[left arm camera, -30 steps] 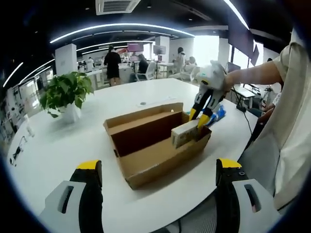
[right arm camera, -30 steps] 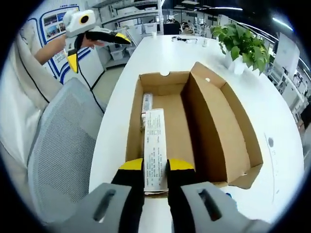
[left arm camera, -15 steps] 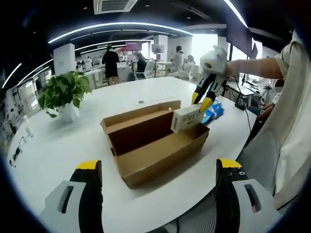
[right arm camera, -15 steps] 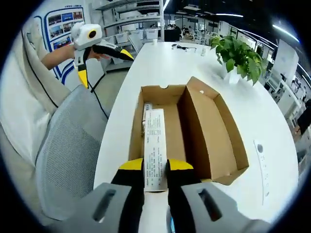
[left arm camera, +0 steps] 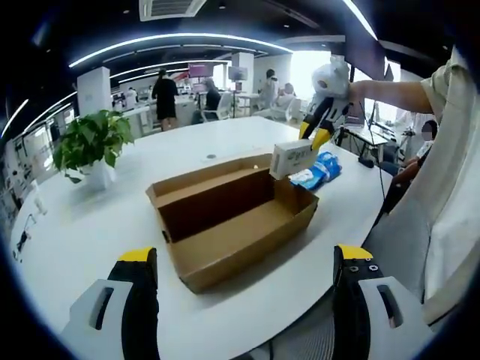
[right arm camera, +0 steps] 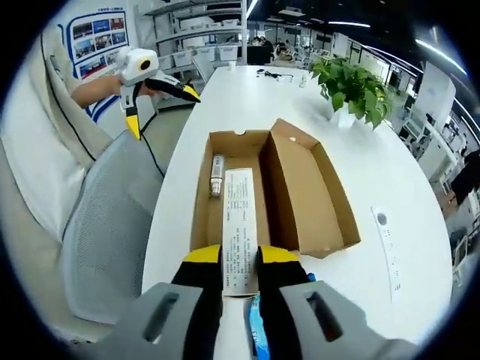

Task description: Operate the shoe box by opening the lid, removing the specified soft item, and placing it in the target area until the item is outside and the box remains undamaged.

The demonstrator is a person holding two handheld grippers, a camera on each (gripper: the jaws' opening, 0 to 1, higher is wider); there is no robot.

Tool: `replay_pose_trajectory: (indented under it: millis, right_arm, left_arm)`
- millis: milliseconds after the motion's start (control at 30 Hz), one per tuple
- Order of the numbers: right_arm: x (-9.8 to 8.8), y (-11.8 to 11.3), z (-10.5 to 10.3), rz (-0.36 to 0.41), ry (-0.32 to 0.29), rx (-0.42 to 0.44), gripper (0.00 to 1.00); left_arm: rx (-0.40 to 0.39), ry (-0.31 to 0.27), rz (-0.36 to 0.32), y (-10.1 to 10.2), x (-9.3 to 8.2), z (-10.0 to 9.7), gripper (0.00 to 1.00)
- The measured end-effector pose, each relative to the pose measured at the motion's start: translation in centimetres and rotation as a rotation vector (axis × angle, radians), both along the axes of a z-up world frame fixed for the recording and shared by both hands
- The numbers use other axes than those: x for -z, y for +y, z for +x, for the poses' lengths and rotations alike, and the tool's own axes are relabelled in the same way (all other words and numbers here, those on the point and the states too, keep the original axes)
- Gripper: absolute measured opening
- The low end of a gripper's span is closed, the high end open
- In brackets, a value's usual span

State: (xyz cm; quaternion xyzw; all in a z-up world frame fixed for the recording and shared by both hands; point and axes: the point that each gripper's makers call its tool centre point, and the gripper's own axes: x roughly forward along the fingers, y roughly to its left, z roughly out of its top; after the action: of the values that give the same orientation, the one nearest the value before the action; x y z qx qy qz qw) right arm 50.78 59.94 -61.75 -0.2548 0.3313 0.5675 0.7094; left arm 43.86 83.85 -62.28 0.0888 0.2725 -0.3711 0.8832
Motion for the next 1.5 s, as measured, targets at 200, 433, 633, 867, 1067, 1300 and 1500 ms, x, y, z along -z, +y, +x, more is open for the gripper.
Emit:
replay_pose_trajectory:
  millis: [200,433,633,867,1067,1300,1500]
  right_arm:
    - [-0.6,-2.1,0.5,-0.004,-0.009,0.019,0.14]
    - [-0.8,-4.7,1.2,-0.030,-0.022,0.045,0.14]
    - [-0.6,-6.6,2.0,-0.041,-0.024,0.065,0.14]
    - [-0.3,-8.7,2.7,-0.060,-0.025,0.083,0.14]
    - [0.2,-10.8,3.6,-0.083,-0.037,0.092,0.14]
    - [0.8,-13.8,4.8,-0.106,-0.036,0.133,0.14]
    - [2.1,-17.1,5.7,-0.154,-0.031,0.167,0.14]
  left_arm:
    - [-0.002,0.002,0.009,0.0,0.1,0.1,1.00]
    - [0.003,0.006,0.015,-0.3,0.3,0.4,1.00]
    - [0.005,0.009,0.020,-0.6,0.4,0.8,1.00]
    - [-0.002,0.014,0.020,-0.8,0.6,0.9,1.00]
    - [-0.010,0.015,0.019,-0.8,0.7,1.0,1.00]
    - [-0.011,0.032,0.031,-0.8,1.1,0.9,1.00]
    - [-0.013,0.042,0.036,-0.8,1.3,0.9,1.00]
